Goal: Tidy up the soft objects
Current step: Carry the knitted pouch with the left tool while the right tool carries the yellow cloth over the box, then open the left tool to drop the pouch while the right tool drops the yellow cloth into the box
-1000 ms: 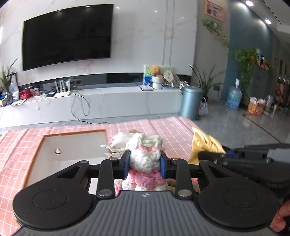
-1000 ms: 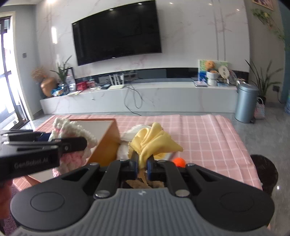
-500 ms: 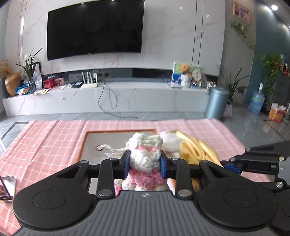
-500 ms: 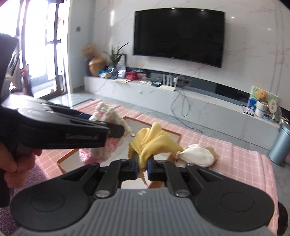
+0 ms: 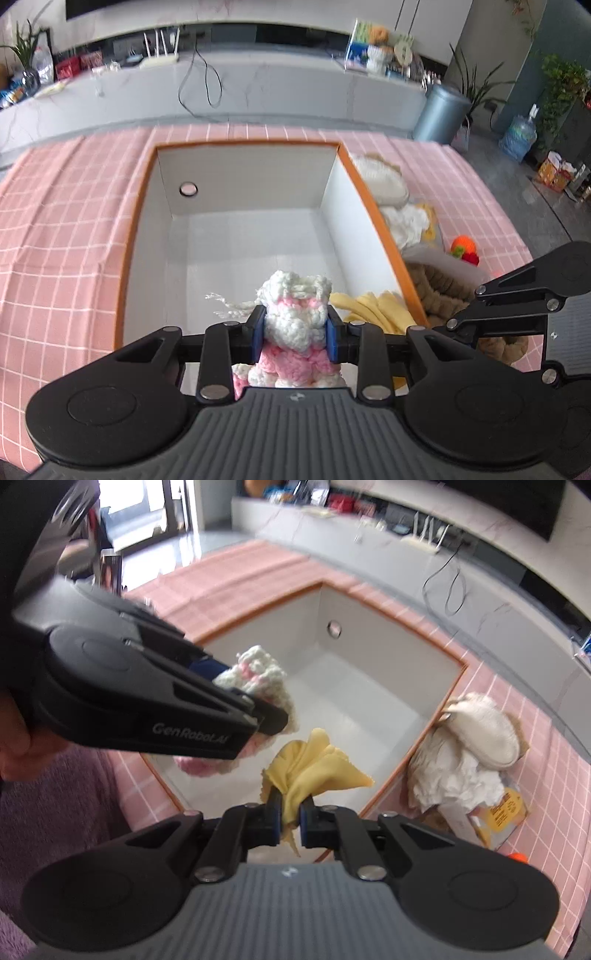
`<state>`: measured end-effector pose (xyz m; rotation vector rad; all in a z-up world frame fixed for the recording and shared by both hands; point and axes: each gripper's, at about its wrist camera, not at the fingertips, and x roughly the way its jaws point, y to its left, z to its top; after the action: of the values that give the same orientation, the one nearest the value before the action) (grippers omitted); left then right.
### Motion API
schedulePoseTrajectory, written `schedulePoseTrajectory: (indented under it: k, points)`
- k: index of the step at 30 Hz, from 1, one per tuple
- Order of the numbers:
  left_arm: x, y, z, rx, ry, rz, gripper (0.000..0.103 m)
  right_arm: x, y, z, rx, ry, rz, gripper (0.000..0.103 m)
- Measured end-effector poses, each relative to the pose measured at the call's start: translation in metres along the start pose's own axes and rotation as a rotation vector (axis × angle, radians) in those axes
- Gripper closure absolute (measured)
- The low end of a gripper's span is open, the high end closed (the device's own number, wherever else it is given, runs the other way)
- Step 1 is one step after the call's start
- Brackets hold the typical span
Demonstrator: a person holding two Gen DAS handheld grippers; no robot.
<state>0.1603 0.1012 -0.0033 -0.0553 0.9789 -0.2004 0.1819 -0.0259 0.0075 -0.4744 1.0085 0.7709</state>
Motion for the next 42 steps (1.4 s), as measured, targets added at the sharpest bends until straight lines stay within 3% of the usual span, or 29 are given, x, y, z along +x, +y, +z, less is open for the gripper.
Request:
schedulePoseTrajectory:
  k: [8, 19, 23, 26, 35, 38, 42]
  points:
    - [0.029, 0.006, 0.005, -0.003, 0.12, -0.04, 0.068, 0.031, -0.002, 0.013, -0.109, 0.207, 0.026, 0.097]
    - [0.047, 0.003, 0.006, 0.004, 0.199, -0.045, 0.068, 0.045, 0.018, 0.019, -0.312, 0.314, 0.025, 0.093]
    - [0.051, 0.005, 0.004, -0.002, 0.214, -0.038, 0.068, 0.042, 0.017, 0.021, -0.329, 0.303, 0.015, 0.078]
    - [0.054, 0.007, 0.002, -0.006, 0.227, -0.029, 0.068, 0.035, 0.017, 0.02, -0.33, 0.28, 0.011, 0.059]
    - [0.064, 0.005, -0.001, -0.027, 0.285, 0.007, 0.064, -0.004, 0.014, 0.021, -0.332, 0.123, -0.118, 0.042]
    - [0.067, 0.004, -0.002, -0.035, 0.284, 0.023, 0.055, -0.007, 0.008, 0.022, -0.307, 0.106, -0.14, 0.042]
    - [0.068, 0.004, -0.003, -0.039, 0.278, 0.055, 0.031, -0.009, 0.004, 0.017, -0.269, 0.088, -0.151, 0.039]
